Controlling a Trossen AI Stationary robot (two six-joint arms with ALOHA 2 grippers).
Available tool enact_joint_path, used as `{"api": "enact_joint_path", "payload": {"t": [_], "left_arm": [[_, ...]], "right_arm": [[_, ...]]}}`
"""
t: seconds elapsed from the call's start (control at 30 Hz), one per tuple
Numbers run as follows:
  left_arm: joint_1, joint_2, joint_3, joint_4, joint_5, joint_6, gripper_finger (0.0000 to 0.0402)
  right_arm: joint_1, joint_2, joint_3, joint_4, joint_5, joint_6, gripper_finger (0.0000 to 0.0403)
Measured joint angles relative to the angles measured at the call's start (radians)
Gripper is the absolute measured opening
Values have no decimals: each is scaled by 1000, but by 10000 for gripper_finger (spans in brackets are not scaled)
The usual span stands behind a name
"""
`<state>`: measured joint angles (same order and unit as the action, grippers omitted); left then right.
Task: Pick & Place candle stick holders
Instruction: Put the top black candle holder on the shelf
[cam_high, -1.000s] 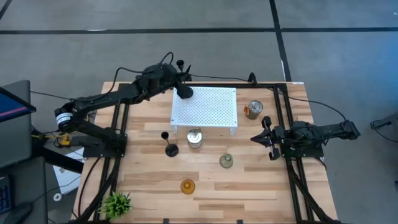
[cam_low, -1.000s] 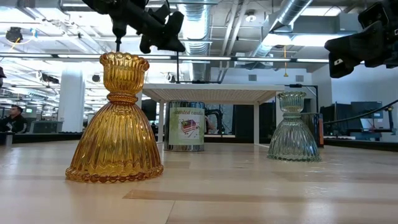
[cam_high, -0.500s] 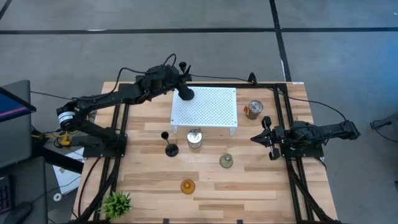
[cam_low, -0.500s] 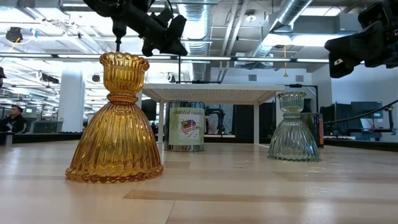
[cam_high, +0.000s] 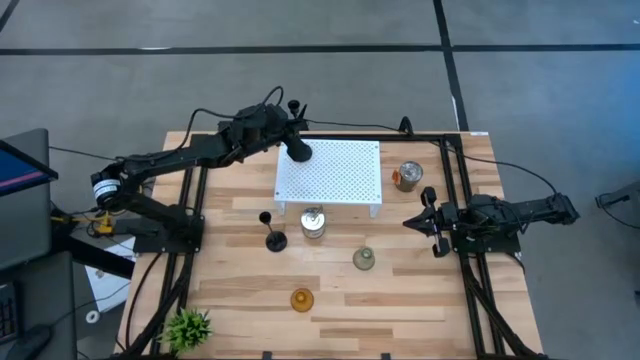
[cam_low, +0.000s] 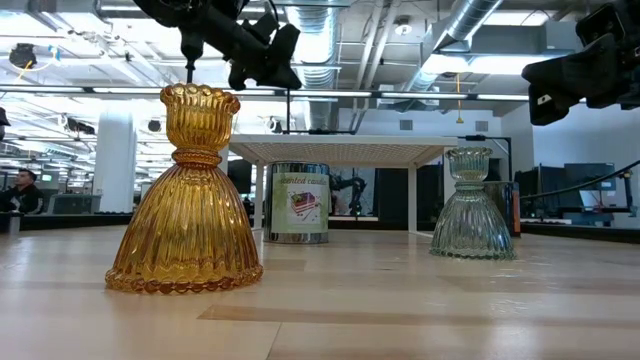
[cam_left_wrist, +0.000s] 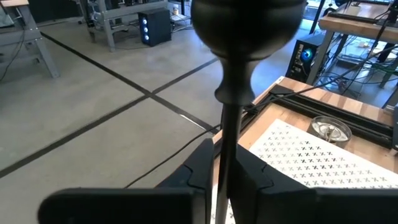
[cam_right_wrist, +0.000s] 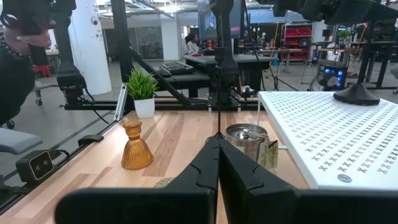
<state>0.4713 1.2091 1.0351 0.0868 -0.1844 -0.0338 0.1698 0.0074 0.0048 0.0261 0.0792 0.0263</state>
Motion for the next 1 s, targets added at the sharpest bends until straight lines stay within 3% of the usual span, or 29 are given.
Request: {"api": "enact_joint_path", "payload": {"t": [0.4, 1.0], "left_arm": [[0, 0, 0, 3, -1, 33, 51], [0, -45, 0, 30, -2, 60, 171]], "right_arm": [[0, 0, 0, 0, 0, 0, 0], [0, 0, 0, 0, 0, 0, 0]]}}
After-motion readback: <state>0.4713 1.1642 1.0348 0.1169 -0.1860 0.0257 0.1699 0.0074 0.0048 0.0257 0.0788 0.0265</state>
